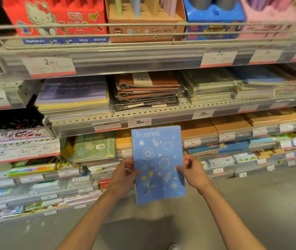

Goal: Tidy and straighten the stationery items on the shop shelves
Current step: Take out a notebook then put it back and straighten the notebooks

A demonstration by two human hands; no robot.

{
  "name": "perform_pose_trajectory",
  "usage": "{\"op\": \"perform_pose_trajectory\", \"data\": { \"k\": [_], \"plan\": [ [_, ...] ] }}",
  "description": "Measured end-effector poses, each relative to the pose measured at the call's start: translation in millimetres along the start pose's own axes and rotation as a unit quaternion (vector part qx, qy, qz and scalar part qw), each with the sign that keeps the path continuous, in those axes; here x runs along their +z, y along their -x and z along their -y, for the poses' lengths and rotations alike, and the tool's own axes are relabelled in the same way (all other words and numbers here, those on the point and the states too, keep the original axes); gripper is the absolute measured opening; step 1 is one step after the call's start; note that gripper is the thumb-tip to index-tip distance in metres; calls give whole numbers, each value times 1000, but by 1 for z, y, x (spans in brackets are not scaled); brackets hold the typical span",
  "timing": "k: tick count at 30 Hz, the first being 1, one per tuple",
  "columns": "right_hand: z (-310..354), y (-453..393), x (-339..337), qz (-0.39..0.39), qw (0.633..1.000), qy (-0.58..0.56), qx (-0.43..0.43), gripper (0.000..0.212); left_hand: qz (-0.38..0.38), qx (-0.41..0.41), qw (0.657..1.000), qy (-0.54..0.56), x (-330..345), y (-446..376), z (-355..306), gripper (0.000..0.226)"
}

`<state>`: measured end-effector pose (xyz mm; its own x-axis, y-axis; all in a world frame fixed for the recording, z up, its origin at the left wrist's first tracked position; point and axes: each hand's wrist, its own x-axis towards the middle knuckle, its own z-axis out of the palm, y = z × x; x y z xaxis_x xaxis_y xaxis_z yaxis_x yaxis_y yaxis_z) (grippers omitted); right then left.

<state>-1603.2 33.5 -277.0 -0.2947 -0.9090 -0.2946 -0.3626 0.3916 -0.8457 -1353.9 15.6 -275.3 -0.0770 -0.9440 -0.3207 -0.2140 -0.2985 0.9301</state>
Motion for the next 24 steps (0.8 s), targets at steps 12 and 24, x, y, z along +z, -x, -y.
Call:
{"op": "perform_pose_trajectory", "data": {
  "k": [12,24],
  "plan": [
    [90,56,23,-5,990,-53,-131,22,-41,177,983,-10,-93,37,-36,20],
    [193,64,99,62,978,-81,-183,16,-183,192,964,22,-196,63,-73,21]
  ]
}}
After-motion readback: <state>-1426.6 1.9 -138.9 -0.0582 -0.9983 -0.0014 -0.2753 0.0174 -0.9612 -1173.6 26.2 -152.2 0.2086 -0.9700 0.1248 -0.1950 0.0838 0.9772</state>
